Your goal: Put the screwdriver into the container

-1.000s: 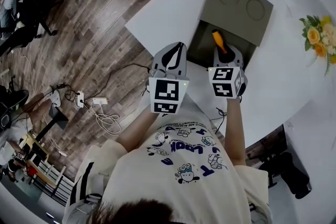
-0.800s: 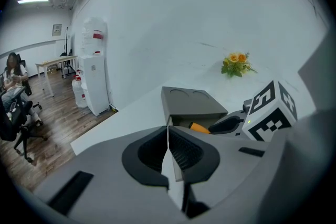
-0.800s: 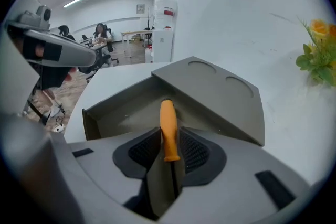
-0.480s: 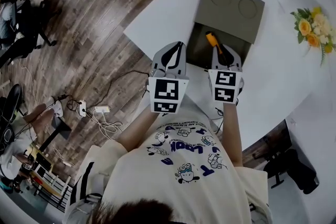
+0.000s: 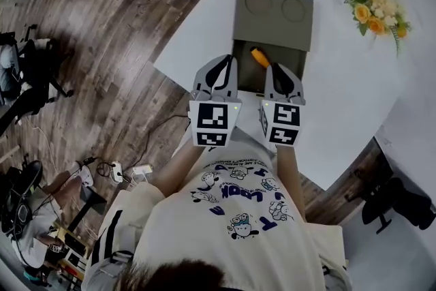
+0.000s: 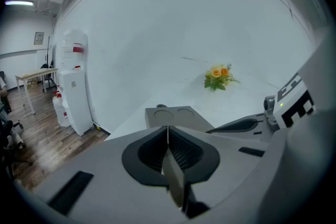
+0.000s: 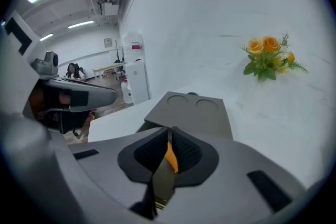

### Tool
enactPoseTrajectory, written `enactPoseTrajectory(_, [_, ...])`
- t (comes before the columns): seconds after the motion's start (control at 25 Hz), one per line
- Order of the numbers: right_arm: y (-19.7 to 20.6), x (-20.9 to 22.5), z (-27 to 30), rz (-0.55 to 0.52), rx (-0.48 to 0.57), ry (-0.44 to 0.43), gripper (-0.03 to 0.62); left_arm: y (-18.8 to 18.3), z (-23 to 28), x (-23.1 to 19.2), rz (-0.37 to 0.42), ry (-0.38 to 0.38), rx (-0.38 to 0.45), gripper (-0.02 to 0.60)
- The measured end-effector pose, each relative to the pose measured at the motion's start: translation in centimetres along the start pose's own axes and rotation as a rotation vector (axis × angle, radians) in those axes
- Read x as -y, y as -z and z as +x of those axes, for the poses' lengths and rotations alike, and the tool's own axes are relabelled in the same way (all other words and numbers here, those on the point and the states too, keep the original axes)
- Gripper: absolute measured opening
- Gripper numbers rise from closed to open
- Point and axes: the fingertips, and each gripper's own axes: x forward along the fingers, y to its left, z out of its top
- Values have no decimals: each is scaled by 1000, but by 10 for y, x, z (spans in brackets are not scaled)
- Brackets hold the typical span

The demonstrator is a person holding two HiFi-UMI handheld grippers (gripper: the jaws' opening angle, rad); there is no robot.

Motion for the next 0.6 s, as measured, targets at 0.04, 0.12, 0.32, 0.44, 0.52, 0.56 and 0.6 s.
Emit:
enactPoseTrajectory(0.04, [-3, 2, -3, 9, 12, 13, 44, -4, 1, 2, 6, 10, 7, 20])
enactPoseTrajectory(0.12, [-10, 6, -10, 31, 38, 41, 44, -13, 3, 8, 23, 32, 22, 20])
enactPoseTrajectory(0.32, [-30, 14, -25, 86, 108, 105, 43, -30, 4, 22, 62, 83, 57, 20])
enactPoseTrajectory(0.44, [-37, 17, -34, 114, 137, 131, 43, -39, 3, 29, 74, 104, 74, 20])
enactPoseTrajectory(0.52, [-40, 18, -40, 125, 153, 146, 42, -44, 2, 34, 78, 113, 85, 20])
enactPoseTrajectory(0.56, [-41, 19, -42, 132, 162, 152, 41, -45, 1, 36, 80, 118, 91, 20])
enactPoseTrajectory(0.6, [-42, 19, -44, 141, 172, 157, 41, -47, 0, 38, 84, 123, 97, 20])
